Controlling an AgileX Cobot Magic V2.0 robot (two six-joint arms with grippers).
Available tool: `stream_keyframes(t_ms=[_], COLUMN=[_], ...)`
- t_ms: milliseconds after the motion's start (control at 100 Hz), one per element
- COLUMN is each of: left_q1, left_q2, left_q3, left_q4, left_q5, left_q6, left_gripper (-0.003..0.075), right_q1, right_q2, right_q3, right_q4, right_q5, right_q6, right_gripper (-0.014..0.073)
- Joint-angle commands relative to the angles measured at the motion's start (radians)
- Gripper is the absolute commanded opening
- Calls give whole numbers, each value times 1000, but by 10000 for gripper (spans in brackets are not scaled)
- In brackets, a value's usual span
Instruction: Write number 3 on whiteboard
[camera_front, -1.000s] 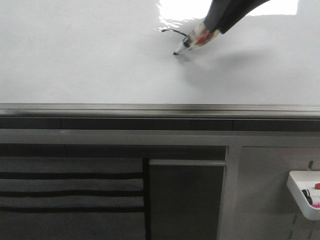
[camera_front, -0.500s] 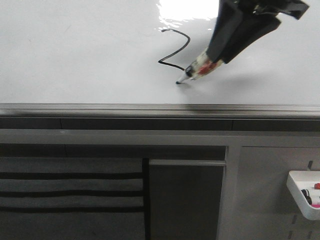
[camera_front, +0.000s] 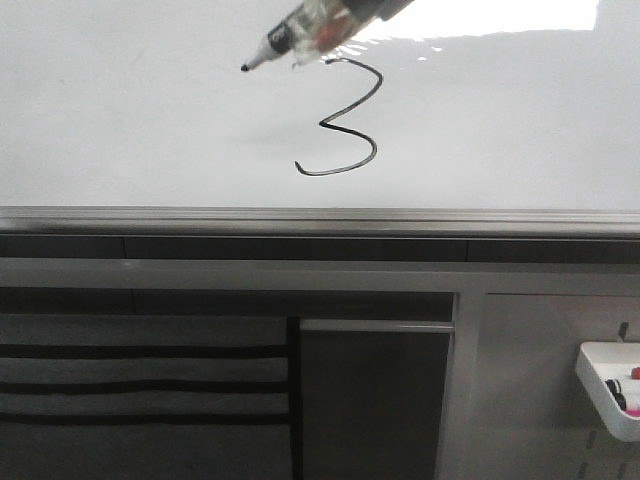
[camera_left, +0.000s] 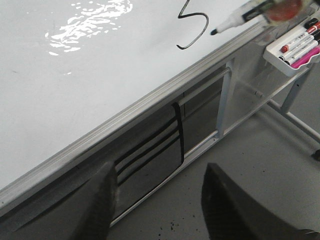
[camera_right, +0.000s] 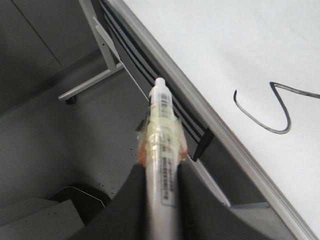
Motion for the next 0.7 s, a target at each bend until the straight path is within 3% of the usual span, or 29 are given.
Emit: stream_keyframes(t_ms=[0, 110, 170, 260, 380, 520, 690], left_q1=[2, 2, 2, 2, -24, -136, -265], left_q2=[-3, -3, -3, -3, 20, 90, 210], left_q3=[-27, -27, -27, -27, -27, -29, -64], left_q4=[-23, -23, -23, -23, -49, -138, -136], left_q5=[-73, -73, -73, -82, -111, -159, -292], left_q6=[-11, -11, -11, 26, 227, 450, 479], left_gripper=[358, 358, 358, 358, 358, 358, 358], right_q1=[5, 5, 5, 5, 5, 5, 5], right_q2=[-72, -95, -95, -95, -93, -93, -93], right_q3=[-5, -5, -5, -5, -5, -5, -5], right_q4=[13, 10, 10, 10, 10, 10, 10], right_q5=[-44, -7, 20, 37, 23, 7, 6], right_q6=[-65, -163, -328, -463, -496, -507, -507], right_gripper=[-1, -1, -1, -1, -1, -1, -1])
